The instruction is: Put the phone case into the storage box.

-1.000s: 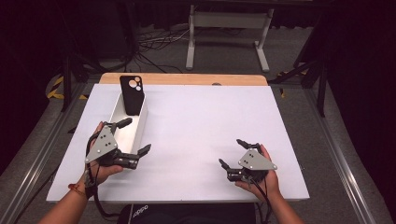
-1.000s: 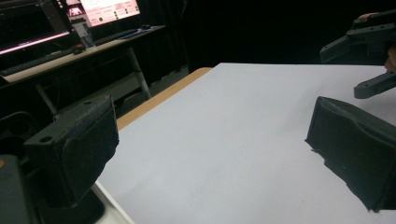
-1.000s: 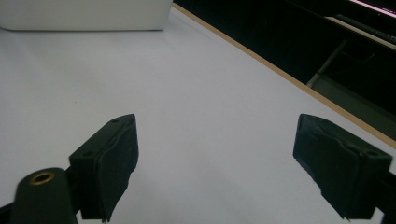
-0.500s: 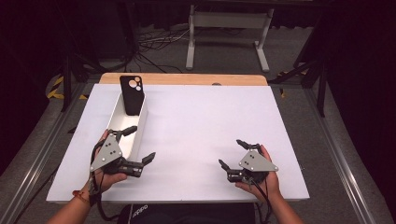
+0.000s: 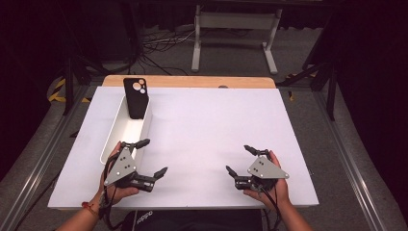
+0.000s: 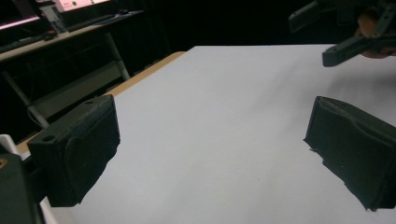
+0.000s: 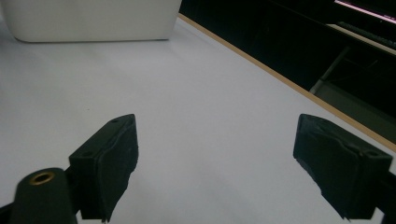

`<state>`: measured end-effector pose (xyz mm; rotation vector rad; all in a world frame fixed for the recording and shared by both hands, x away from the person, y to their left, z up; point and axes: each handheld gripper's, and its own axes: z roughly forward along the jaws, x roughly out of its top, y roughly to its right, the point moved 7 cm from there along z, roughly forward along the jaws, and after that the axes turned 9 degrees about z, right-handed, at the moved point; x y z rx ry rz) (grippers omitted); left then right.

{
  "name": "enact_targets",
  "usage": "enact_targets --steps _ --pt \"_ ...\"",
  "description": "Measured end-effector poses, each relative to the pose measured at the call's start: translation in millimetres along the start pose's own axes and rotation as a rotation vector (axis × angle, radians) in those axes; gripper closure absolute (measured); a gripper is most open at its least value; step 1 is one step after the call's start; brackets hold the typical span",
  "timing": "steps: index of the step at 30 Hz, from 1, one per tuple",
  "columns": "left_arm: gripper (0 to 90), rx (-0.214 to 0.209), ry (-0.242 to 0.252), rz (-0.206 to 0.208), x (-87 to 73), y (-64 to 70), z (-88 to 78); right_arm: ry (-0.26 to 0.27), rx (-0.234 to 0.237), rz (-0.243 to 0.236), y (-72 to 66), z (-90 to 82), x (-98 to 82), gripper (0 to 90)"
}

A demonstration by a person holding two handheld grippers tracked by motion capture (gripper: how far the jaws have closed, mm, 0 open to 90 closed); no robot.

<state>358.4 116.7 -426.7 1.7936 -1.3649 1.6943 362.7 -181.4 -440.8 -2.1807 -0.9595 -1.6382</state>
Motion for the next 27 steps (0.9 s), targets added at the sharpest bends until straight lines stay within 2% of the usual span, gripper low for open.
enact_targets --steps 4,10,12,14,20,22,27 --pt "2.9 -0.022 -0.008 -0.027 -6.2 5.0 1.1 -0.005 0.004 -0.001 -1.4 0.9 -0.8 14.8" --pt "2.9 -0.036 -0.056 -0.032 -22.1 11.2 5.3 -0.016 0.011 -0.010 -6.5 2.1 -3.4 14.3" --pt "2.8 -0.045 -0.064 -0.048 -26.8 12.2 6.3 -0.023 0.015 -0.016 -8.0 2.6 -5.1 14.2" --pt "2.6 -0.040 -0.074 -0.040 -31.1 13.1 7.8 -0.026 0.018 -0.019 -8.9 2.7 -5.8 14.2" --pt "2.6 -0.055 -0.071 -0.057 -31.6 14.0 9.0 -0.025 0.022 -0.029 -11.1 1.6 -5.6 13.9" --pt "2.6 -0.057 -0.072 -0.045 -31.1 14.6 9.5 -0.026 0.023 -0.034 -11.7 1.7 -6.0 13.9" --pt "2.6 -0.058 -0.065 -0.054 -30.6 13.6 8.5 -0.022 0.024 -0.033 -11.7 0.8 -5.5 13.8"
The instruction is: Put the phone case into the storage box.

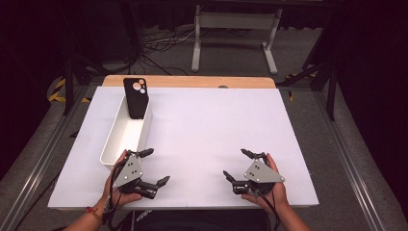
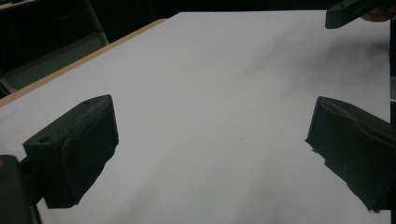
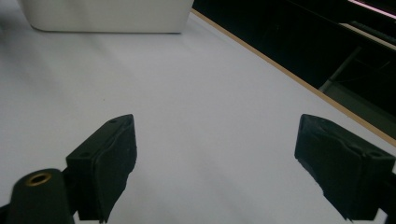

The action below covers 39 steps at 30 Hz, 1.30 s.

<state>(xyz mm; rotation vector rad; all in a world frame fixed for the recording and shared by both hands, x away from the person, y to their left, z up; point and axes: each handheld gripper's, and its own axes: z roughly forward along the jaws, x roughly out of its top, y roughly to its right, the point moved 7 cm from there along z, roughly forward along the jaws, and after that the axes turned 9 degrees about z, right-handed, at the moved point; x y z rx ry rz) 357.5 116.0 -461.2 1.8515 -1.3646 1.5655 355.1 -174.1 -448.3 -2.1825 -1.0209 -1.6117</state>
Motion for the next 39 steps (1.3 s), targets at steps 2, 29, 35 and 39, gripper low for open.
enact_targets --steps 2,29,35,39 --pt "2.6 0.009 0.007 -0.002 0.6 -1.0 -0.4 0.000 0.000 0.000 -0.2 -0.2 -0.3 13.7" --pt "3.0 0.001 0.025 0.002 4.2 -1.3 -8.8 -0.025 0.005 -0.011 -5.6 4.5 -2.0 13.5" --pt "3.1 -0.004 0.017 0.011 4.5 -0.5 -8.8 -0.024 0.003 -0.009 -5.3 3.2 -2.1 13.4" --pt "3.2 -0.004 0.017 0.008 4.5 -1.1 -9.1 -0.021 0.000 -0.002 -3.8 2.4 -1.3 13.4"
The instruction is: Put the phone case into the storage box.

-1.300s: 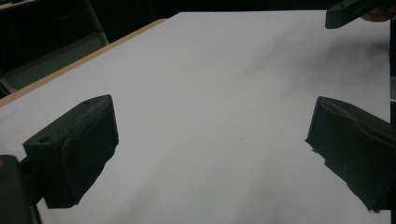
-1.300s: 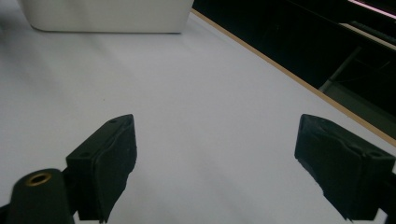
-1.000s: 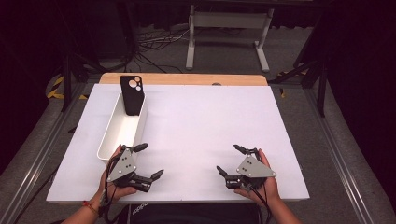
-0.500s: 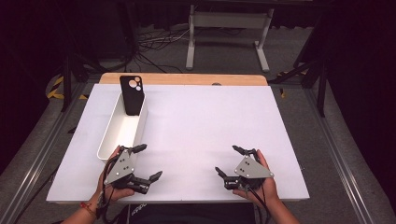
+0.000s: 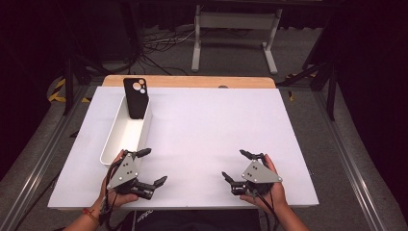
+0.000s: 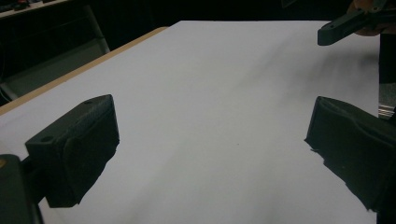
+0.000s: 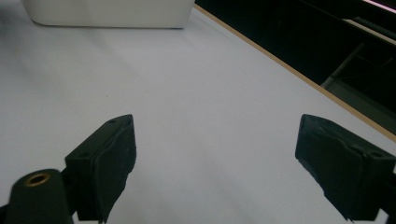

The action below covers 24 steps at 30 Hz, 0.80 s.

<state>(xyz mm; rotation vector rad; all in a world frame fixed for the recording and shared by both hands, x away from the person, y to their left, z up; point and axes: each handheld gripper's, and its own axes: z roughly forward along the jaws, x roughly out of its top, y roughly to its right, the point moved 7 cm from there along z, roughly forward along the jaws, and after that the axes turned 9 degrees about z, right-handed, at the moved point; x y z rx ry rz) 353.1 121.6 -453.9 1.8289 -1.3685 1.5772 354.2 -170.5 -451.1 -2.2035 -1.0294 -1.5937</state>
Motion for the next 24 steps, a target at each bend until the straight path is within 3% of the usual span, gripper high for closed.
enact_targets --steps 24 --pt "3.3 0.001 -0.006 0.004 1.4 1.2 4.4 -0.019 0.024 -0.016 -3.9 2.2 -5.8 13.4"
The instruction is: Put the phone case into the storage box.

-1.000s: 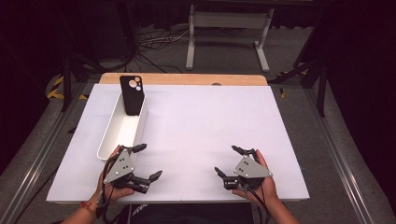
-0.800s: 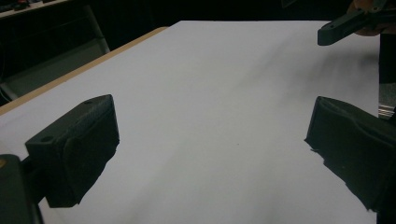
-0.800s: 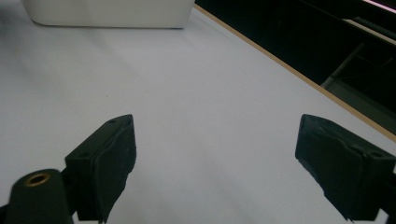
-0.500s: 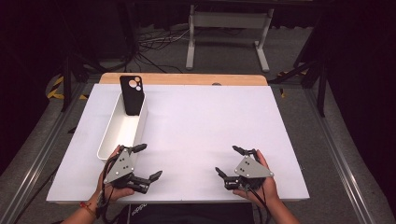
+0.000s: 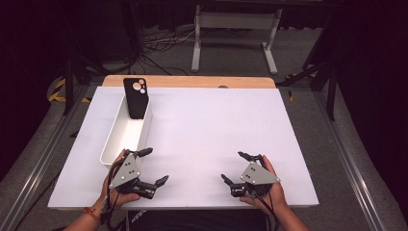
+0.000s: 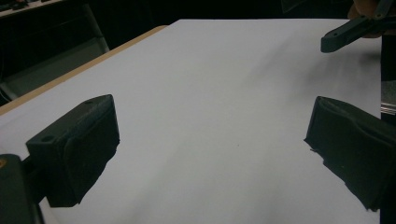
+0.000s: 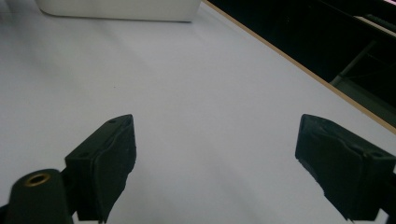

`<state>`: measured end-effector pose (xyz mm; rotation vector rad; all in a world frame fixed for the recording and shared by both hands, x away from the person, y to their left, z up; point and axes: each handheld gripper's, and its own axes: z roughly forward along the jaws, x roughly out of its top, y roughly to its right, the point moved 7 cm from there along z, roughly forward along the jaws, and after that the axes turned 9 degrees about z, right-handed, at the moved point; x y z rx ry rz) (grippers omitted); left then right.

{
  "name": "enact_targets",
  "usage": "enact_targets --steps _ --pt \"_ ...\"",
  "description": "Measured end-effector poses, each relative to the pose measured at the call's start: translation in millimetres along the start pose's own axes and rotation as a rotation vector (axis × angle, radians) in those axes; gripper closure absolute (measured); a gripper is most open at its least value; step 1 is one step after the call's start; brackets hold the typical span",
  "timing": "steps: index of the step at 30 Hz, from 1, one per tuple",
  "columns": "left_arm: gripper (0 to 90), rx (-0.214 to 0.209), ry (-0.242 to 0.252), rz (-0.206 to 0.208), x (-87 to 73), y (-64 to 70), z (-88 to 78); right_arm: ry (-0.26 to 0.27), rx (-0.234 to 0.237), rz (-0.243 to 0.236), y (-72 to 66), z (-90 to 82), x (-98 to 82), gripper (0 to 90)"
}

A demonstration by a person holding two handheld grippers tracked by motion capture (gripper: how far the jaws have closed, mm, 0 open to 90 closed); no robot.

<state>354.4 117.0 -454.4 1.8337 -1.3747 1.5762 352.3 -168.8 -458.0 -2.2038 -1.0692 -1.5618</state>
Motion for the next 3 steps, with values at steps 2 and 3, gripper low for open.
enact_targets --steps 2,3 --pt "3.3 0.007 -0.001 0.007 0.7 0.4 -0.2 0.002 -0.001 0.008 1.2 -0.7 -0.1 13.4" --pt "3.3 0.010 0.000 0.005 1.0 0.8 0.1 0.005 -0.001 0.012 1.9 -1.0 0.2 13.4"
